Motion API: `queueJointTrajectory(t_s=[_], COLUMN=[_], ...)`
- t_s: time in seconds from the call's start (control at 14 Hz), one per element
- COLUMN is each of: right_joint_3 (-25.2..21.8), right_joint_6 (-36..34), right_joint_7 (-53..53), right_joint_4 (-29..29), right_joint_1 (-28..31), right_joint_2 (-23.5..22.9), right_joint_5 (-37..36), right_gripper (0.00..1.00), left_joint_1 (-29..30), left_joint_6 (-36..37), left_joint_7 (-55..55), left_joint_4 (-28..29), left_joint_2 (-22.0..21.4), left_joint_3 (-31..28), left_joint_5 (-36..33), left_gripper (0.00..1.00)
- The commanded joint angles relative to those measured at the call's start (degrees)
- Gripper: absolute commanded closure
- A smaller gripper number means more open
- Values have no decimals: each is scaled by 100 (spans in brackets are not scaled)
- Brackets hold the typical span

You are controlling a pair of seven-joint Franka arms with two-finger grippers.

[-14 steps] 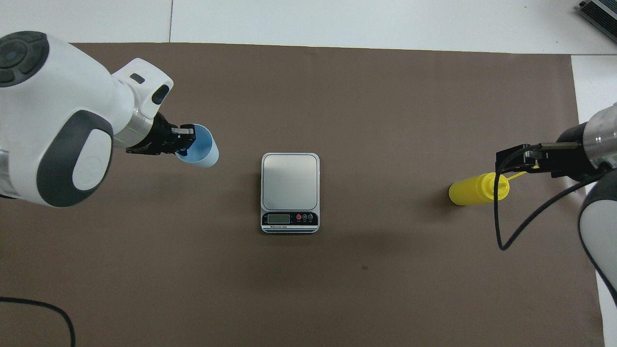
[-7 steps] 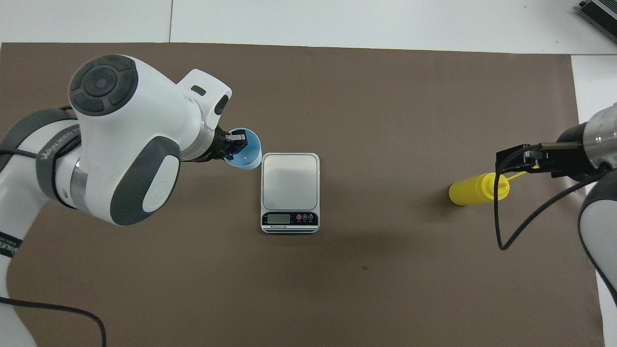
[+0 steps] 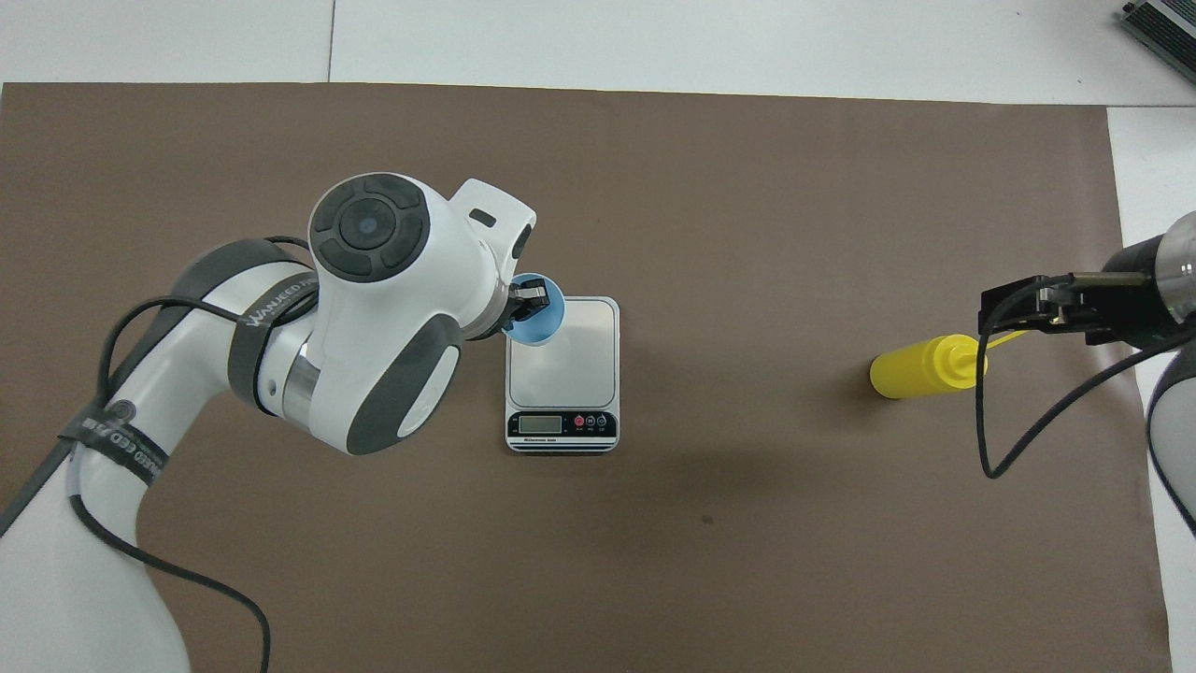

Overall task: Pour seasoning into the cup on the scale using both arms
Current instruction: 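Lift the blue cup with the left gripper and set it on the scale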

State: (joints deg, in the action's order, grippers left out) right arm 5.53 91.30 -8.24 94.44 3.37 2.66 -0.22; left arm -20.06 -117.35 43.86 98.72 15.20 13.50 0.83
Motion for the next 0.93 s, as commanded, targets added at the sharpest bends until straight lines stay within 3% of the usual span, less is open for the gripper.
queueJointTrajectory(t_s=[0.0, 0.21, 0.57, 0.86], right_joint_3=[27, 27, 27, 27], right_joint_6=[63, 142, 590, 617], right_joint_7=[191, 323, 937, 1026], right_joint_4=[163, 198, 1023, 1050], right_joint_1=[94, 138, 296, 305], right_joint_2=[129, 138, 507, 516], right_joint_5=[128, 128, 137, 145], right_gripper=[0, 0, 0, 0], left_joint_1=[-164, -270, -314, -340], left_joint_6=[-489, -657, -859, -921], left_joint_7=[288, 394, 430, 430], left_joint_4=[577, 745, 850, 947], left_joint_2=[-166, -201, -157, -184], left_joint_3=[-67, -67, -67, -67], left_joint_5=[-162, -162, -171, -171], left_gripper=[100, 100, 100, 100])
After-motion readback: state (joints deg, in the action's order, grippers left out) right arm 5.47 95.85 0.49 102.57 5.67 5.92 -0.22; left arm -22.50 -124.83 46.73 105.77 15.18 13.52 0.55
